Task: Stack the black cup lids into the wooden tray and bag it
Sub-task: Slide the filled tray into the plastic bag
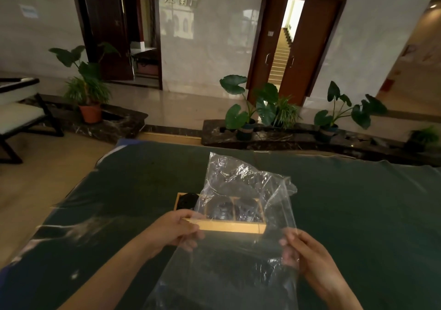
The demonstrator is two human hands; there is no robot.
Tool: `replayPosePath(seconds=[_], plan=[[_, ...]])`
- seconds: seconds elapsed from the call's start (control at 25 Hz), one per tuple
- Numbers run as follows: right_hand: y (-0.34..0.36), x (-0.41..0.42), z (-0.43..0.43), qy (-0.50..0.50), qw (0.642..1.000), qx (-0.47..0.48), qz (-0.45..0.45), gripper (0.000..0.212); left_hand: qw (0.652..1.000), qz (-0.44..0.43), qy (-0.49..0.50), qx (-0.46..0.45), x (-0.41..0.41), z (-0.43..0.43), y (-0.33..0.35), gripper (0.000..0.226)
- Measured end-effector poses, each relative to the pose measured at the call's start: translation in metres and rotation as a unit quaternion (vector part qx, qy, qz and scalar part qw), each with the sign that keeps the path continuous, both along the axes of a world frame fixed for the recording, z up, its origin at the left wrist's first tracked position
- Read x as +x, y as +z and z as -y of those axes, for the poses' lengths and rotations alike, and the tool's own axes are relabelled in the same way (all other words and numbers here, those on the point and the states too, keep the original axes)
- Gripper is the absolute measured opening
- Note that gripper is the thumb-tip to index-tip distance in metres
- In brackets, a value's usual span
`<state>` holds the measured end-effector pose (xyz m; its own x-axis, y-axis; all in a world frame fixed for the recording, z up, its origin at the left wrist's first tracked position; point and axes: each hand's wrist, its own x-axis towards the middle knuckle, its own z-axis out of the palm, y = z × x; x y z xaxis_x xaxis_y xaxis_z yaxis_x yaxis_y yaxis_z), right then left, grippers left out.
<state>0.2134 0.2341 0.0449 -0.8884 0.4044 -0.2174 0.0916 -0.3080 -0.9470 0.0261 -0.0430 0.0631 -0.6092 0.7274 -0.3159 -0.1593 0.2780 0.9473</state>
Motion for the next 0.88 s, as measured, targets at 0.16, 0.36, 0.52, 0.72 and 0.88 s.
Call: replayPosePath(seconds=[0.16, 0.36, 0.52, 0.72, 0.88], plan=[[0.008, -0.007, -0.013, -0.014, 1.000, 0.010, -0.014, 0.041, 0.996, 0.071, 0.001, 0.060, -0.005, -0.003, 0.000, 0.049], [0.002, -0.012, -0.012, -0.042, 0.996, -0.047, -0.055, 0.037, 0.987, 0.113, 0.002, 0.112, -0.007, -0.004, -0.012, 0.052], [0.001, -0.017, -0.007, -0.052, 0.997, -0.032, -0.056, 0.012, 0.994, 0.019, 0.068, 0.083, -0.003, -0.003, -0.019, 0.032], [-0.003, -0.026, -0.002, -0.057, 0.990, 0.118, -0.048, 0.046, 0.983, 0.007, 0.149, 0.104, -0.005, -0.005, -0.011, 0.044], [-0.005, -0.030, -0.005, 0.002, 0.986, 0.164, -0.006, 0.037, 0.969, -0.190, 0.126, 0.096, -0.009, -0.012, 0.014, 0.046]])
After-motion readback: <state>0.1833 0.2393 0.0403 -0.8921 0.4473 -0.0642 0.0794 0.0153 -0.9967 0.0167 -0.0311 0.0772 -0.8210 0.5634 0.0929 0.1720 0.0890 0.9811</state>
